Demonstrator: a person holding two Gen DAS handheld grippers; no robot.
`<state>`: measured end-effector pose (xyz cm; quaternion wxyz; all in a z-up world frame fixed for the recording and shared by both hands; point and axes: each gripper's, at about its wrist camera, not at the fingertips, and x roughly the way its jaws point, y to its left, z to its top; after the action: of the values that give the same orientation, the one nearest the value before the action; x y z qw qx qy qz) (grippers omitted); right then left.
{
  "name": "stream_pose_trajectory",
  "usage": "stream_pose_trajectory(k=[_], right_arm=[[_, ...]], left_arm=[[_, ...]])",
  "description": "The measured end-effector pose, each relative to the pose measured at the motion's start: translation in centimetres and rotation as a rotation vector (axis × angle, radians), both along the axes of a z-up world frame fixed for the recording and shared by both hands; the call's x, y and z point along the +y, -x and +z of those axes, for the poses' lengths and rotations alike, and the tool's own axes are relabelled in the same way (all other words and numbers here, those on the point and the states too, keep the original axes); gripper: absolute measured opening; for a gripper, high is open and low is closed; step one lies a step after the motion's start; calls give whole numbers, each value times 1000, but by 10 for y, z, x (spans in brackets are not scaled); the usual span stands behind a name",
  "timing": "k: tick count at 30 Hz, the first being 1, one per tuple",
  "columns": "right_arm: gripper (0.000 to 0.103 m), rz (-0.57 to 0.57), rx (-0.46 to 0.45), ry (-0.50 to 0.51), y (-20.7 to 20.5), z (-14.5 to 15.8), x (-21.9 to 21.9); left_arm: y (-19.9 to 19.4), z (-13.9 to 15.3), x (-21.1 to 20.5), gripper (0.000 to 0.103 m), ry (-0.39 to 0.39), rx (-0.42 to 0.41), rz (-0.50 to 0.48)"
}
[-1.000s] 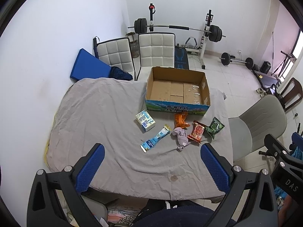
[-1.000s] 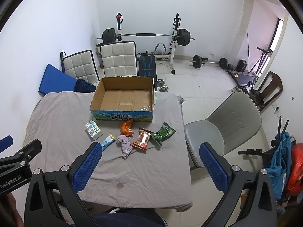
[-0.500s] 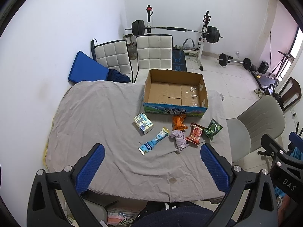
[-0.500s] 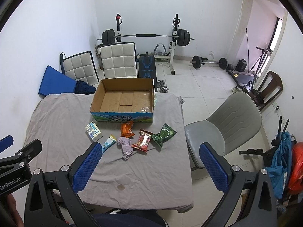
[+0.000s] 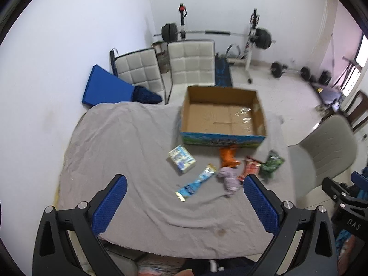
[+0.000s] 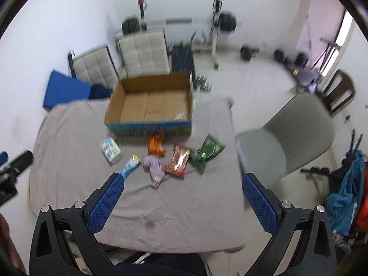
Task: Organize soft objects
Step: 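Grasp the blue stick pack with the left tool while the right tool grasps the red snack bag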
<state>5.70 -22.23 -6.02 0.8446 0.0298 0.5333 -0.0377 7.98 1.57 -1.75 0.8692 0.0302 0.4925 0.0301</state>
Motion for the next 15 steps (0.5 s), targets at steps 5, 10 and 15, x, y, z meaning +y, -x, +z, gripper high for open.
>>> stream_pose_trajectory(k=[5, 10, 15], right_arm=[[103, 26, 214, -67, -60, -109, 6], [103, 29, 369, -26, -101, -208, 13], [103, -10, 440, -72, -131, -281, 11]], left_arm=[[-52, -83, 8, 103, -67, 153, -62], [-96, -185, 4, 103, -89, 347, -156], [-133, -279, -8, 90, -71, 475, -206]])
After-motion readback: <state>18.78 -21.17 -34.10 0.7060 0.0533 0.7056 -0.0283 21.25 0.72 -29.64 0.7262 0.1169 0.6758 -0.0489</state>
